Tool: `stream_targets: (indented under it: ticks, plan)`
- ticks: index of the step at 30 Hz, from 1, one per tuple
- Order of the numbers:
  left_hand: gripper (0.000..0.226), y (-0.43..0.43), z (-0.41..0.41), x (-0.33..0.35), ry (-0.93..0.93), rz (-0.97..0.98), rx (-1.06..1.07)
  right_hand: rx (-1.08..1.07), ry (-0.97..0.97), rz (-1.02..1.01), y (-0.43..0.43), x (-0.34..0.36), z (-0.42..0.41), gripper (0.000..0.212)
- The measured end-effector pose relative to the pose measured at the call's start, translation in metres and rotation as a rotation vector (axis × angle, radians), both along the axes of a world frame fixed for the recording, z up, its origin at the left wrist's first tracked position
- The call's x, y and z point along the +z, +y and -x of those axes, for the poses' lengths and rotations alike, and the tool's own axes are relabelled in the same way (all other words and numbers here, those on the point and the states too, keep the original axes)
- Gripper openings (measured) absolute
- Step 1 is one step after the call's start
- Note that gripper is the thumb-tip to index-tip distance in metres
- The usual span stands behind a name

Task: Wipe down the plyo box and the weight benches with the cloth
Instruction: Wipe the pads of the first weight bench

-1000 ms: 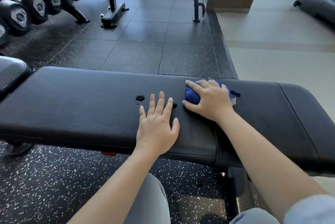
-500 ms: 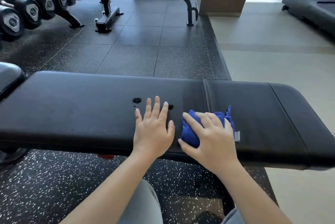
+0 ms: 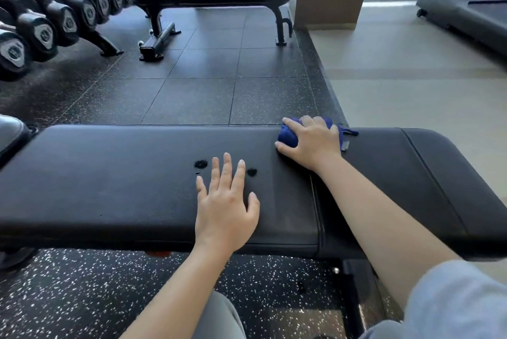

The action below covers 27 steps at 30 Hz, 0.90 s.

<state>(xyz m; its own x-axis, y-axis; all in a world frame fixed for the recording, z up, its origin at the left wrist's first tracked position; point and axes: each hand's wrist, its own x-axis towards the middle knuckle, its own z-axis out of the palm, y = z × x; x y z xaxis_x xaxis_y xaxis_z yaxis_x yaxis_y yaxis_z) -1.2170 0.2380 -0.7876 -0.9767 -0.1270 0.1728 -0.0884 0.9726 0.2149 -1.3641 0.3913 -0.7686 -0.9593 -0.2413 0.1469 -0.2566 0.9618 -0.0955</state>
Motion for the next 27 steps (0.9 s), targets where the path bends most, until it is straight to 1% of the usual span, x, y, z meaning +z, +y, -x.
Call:
stream_targets:
  ticks: [2, 5, 7, 9, 12, 14, 16, 18, 21, 24, 27]
  plan:
    - [0.080, 0.000, -0.001, -0.001, 0.002, 0.010, -0.005, 0.040, 0.050, 0.010, 0.008, -0.004, -0.034, 0.063]
    - [0.081, 0.002, -0.002, -0.001, -0.005, 0.018, -0.012, 0.117, 0.267, 0.121, 0.024, -0.014, -0.100, 0.061]
    - [0.078, 0.002, -0.001, 0.000, -0.015, 0.023, -0.007, 0.145, 0.319, 0.127, 0.030, -0.021, -0.129, 0.058]
    - [0.072, 0.003, 0.001, -0.001, -0.016, 0.023, -0.003, 0.144, 0.342, 0.127, 0.031, -0.021, -0.137, 0.056]
    - [0.075, 0.005, -0.001, -0.002, -0.008, 0.034, -0.019, 0.147, 0.300, 0.157, 0.028, -0.019, -0.122, 0.058]
    - [0.078, 0.006, 0.000, -0.001, -0.010, 0.036, -0.025, 0.140, 0.273, 0.148, 0.025, -0.017, -0.100, 0.063]
    - [0.074, 0.006, 0.002, 0.000, -0.011, 0.026, -0.025, 0.104, 0.169, 0.109, 0.019, -0.008, -0.065, 0.069]
    - [0.070, 0.005, 0.003, 0.001, -0.007, 0.014, -0.020, 0.059, 0.038, 0.050, 0.011, 0.000, -0.025, 0.067]
    - [0.069, 0.004, -0.001, 0.000, -0.007, 0.025, -0.010, 0.000, 0.002, 0.026, -0.001, 0.004, 0.012, 0.058]
    - [0.069, 0.003, -0.002, 0.002, -0.011, 0.028, -0.001, 0.001, 0.018, 0.018, -0.001, 0.002, -0.002, 0.059]
    - [0.061, 0.001, -0.002, 0.001, -0.047, 0.046, -0.007, 0.075, 0.067, 0.045, 0.011, -0.005, -0.059, 0.064]
